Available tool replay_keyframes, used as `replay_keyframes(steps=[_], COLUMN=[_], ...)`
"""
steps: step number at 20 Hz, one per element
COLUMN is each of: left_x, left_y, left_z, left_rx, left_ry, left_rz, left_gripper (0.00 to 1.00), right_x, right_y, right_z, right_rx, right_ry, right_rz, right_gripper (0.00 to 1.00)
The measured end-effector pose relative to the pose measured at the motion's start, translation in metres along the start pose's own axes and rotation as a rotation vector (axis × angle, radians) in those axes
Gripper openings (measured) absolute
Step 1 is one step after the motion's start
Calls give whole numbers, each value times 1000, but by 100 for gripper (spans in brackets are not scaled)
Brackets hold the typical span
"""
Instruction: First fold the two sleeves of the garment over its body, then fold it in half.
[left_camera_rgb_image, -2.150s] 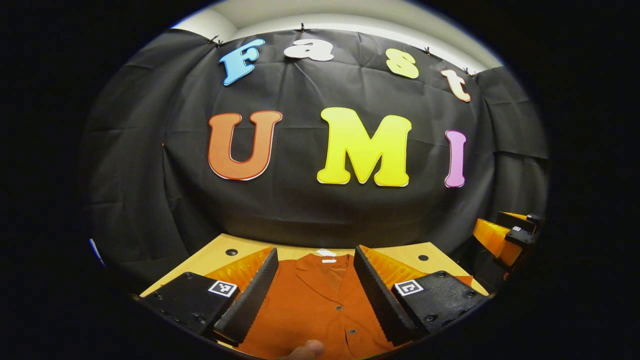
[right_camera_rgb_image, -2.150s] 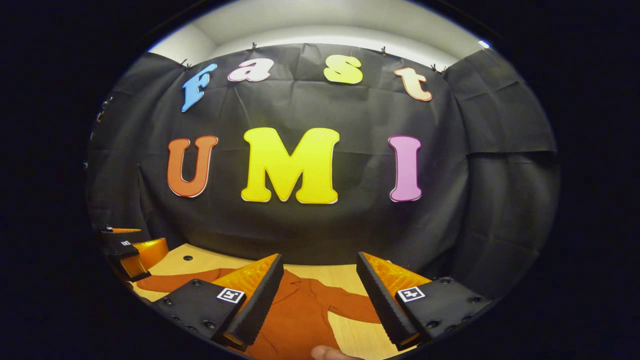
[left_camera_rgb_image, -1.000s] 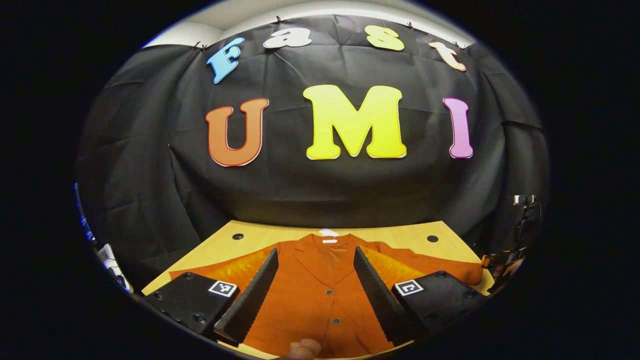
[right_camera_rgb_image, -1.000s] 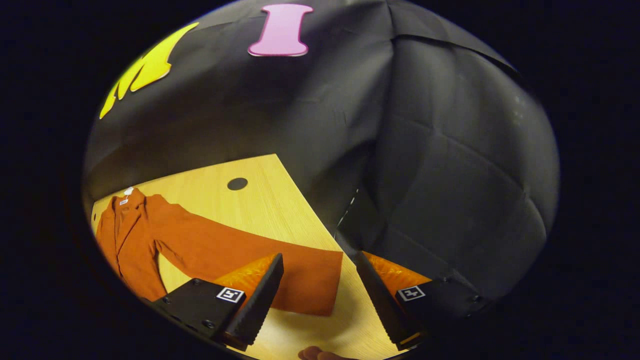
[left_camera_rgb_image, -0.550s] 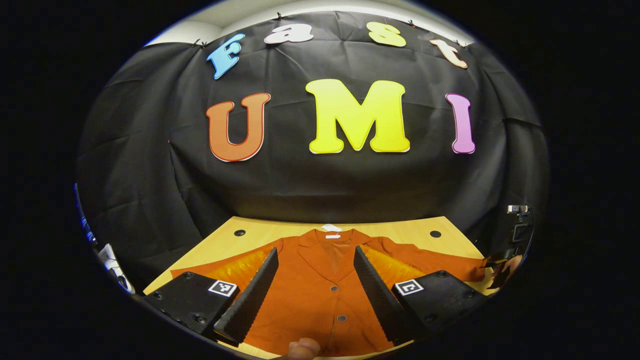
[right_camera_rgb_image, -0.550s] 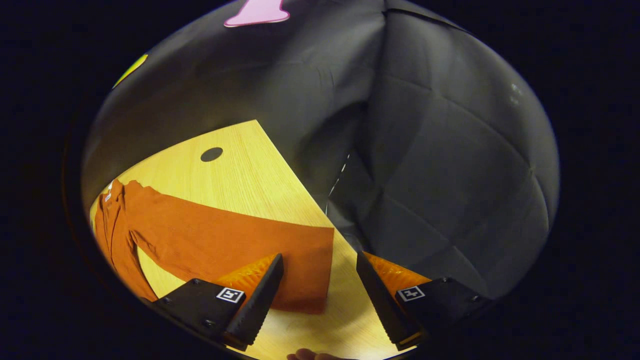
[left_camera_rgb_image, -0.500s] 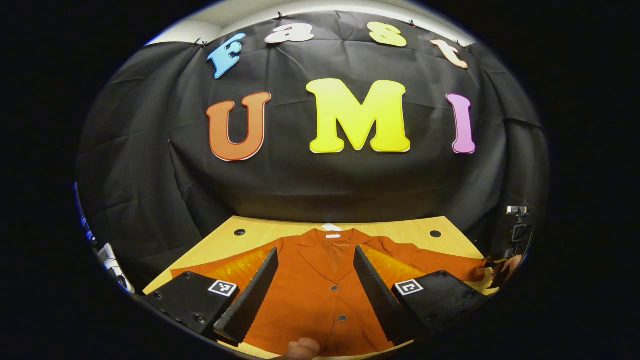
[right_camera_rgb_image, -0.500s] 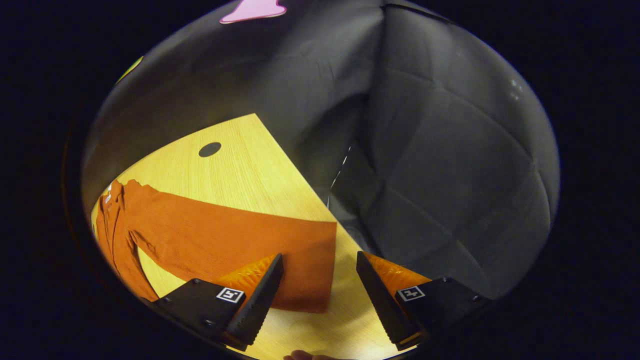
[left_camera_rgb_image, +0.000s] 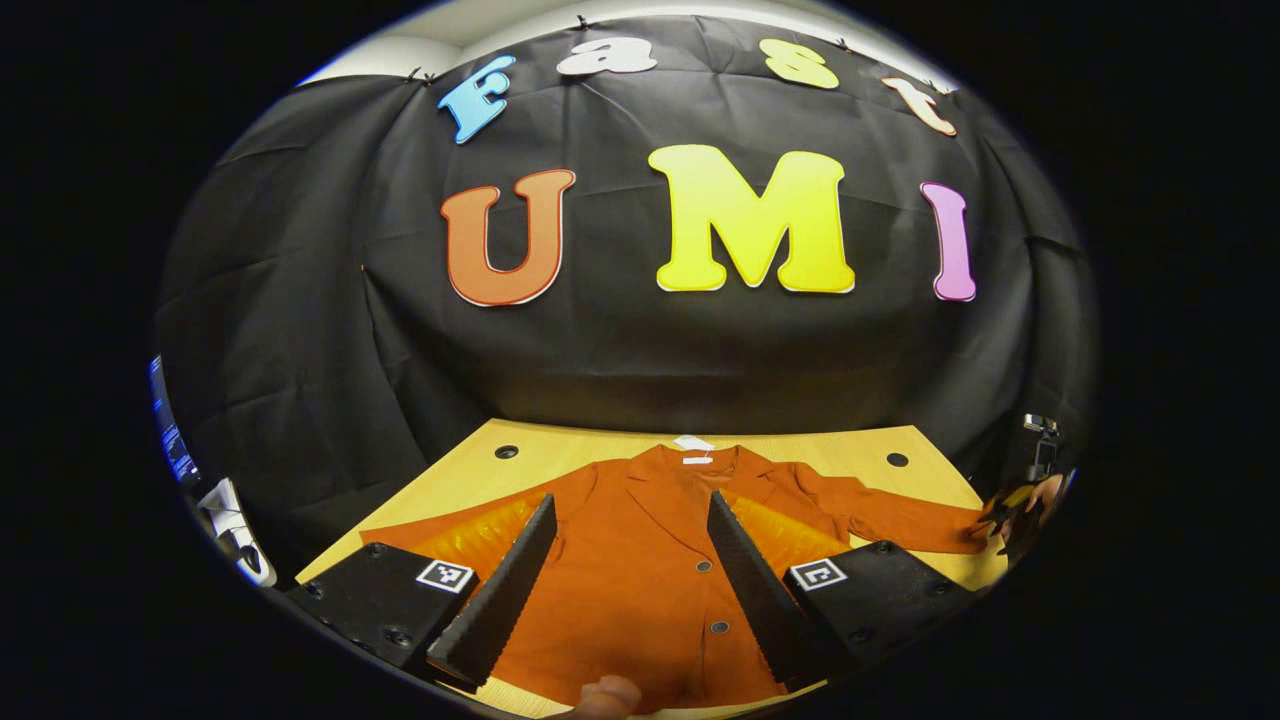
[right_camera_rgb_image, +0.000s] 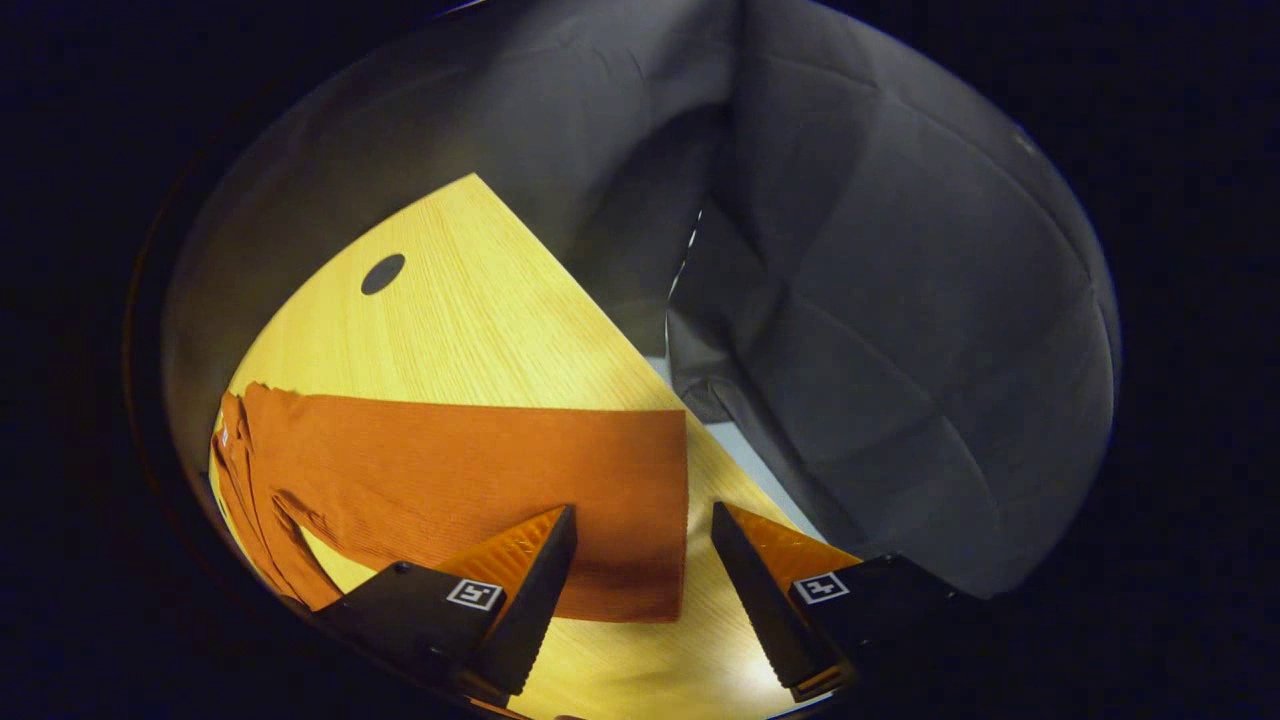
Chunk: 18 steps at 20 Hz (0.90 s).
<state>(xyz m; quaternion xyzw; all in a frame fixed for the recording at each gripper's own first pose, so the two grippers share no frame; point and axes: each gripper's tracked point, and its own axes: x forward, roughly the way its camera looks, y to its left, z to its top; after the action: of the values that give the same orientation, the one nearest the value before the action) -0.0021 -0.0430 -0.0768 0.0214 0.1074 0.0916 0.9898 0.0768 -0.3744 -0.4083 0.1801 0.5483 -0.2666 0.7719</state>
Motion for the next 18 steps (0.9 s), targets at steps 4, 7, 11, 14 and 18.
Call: replay_keyframes(steps=[4,7,11,14,18], left_x=[0,-2,-4,-7,-9], left_y=[5,12,25,33,44], left_z=[-4,-14,-19,-19,-19], left_rx=[-5,-5,1,0,1], left_ry=[2,29,36,39,31], left_rz=[1,5,24,34,40], left_gripper=[99,99,99,99,99], right_x=[1,3,4,3,-2], right_y=[-2,-4,0,3,9], right_z=[4,6,7,6,9], right_rx=[37,89,119,124,198], right_ry=[165,277,305,305,285], right_rz=[-19,-35,-31,-33,0], right_gripper=[82,84,58,40,6])
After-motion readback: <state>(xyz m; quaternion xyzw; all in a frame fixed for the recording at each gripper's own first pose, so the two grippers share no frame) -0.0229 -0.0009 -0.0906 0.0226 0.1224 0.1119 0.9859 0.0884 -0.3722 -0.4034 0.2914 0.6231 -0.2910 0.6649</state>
